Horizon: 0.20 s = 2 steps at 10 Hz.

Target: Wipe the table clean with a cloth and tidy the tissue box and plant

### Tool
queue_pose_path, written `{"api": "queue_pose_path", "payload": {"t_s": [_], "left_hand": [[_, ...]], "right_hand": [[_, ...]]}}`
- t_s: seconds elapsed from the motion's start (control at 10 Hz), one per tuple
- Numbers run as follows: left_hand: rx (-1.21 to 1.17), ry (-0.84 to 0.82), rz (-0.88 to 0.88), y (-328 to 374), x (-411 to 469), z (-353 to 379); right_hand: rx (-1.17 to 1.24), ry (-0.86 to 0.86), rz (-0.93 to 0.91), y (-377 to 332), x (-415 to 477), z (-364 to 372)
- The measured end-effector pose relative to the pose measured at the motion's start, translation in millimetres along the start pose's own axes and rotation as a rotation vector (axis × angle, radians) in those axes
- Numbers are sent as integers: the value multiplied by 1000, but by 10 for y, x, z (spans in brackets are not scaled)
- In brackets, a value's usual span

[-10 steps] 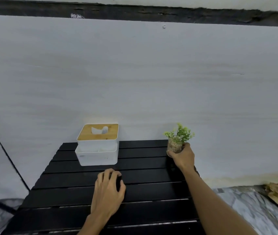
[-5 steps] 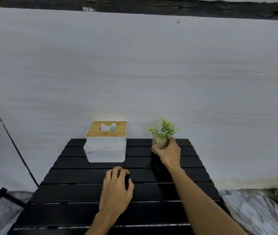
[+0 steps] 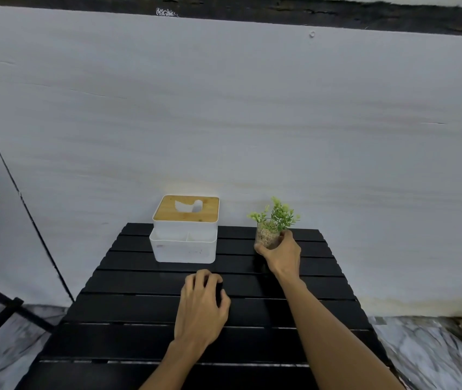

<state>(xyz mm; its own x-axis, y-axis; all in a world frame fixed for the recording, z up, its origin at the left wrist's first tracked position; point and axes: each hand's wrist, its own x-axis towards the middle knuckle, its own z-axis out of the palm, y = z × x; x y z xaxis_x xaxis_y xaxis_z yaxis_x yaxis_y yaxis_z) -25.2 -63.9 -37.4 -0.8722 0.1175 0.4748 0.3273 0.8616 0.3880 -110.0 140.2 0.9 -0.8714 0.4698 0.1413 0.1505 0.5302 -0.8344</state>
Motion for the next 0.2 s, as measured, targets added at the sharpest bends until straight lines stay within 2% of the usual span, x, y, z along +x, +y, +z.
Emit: {"api": "queue_pose_path", "payload": {"t_s": [0.2], "left_hand": [[-15,1,6,6,11,1]], "right_hand": [[-10,20,20,15,-94,-19]]}}
